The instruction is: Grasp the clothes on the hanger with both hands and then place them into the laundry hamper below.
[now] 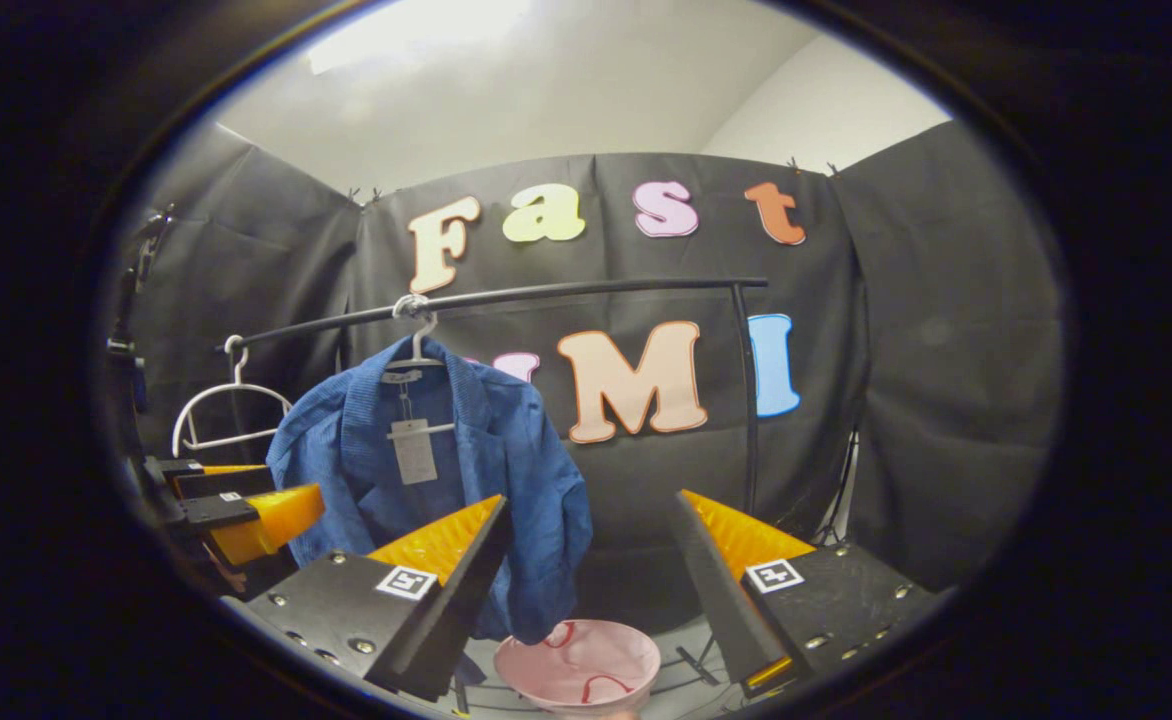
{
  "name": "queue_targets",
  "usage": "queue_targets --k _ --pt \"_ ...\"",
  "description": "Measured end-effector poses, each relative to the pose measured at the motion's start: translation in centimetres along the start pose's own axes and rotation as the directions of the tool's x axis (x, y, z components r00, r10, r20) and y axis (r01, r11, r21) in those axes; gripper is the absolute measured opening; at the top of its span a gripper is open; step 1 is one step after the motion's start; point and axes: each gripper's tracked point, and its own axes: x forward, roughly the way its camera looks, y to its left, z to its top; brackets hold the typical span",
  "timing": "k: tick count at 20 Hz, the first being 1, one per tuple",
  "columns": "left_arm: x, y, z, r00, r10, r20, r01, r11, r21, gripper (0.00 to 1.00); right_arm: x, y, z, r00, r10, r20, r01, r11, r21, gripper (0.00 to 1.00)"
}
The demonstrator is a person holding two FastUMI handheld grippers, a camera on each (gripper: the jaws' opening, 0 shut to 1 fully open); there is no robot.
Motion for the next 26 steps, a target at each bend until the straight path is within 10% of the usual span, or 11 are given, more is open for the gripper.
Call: queue_targets --k 17,26 --pt "5.0 0.4 -2.3 0.957 0.288 -0.043 -0.290 0.956 -0.047 0.95 10.0 4.5 -6.7 0.933 0.323 -0.162 -0.330 0.944 -0.021 0.97" --pt "10.9 -1.5 -6.0 0.938 0.334 -0.095 -0.341 0.937 -0.074 0.95 14.5 0.4 -7.7 0.939 0.279 -0.200 -0.284 0.959 0.008 0.97"
